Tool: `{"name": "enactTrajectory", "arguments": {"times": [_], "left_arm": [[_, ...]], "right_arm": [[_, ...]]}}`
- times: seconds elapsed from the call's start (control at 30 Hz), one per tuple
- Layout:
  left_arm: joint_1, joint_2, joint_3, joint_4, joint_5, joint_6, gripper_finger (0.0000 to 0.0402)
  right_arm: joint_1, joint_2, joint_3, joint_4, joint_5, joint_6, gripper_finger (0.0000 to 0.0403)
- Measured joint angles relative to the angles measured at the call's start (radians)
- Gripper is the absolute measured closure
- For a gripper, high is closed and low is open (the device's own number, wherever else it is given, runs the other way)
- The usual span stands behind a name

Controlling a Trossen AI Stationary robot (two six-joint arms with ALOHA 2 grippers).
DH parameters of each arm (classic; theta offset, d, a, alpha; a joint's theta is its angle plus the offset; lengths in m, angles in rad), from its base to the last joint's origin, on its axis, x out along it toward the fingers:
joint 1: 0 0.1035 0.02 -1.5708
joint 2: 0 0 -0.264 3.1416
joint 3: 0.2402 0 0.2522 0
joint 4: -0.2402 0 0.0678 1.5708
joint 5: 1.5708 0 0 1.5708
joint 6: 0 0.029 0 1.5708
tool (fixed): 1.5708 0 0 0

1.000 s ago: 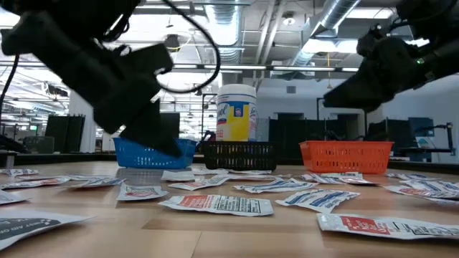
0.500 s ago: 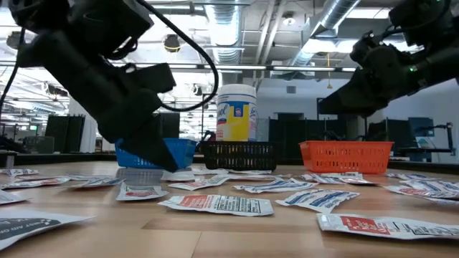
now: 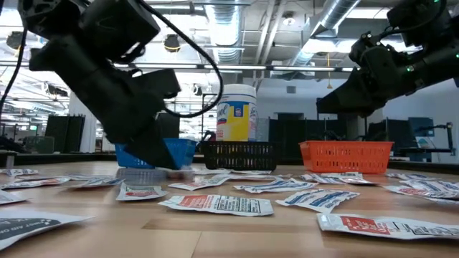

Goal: Pick & Place First Aid Supplies
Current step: Put the blue bandage into the blue bin

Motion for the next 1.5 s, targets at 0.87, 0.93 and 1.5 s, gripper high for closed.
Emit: {"name": "enactTrajectory", "arguments": {"times": [0.87, 0.93, 1.5], "left_arm": [[0.396, -0.370, 0.001, -0.263, -0.417, 0.183, 0.0385], [0.430, -0.357, 0.001, -0.318, -0.354, 0.111, 0.0384], [0.451, -0.324, -0.074, -0.339, -0.354, -0.079, 0.0276]], "right_arm": [[0.000, 0.000, 0.000, 0.021, 0.000, 0.000, 0.0247], [0.000, 0.000, 0.000, 0.021, 0.000, 0.000, 0.0248], [-0.001, 0.000, 0.000, 0.019, 0.000, 0.000, 0.0253]]}}
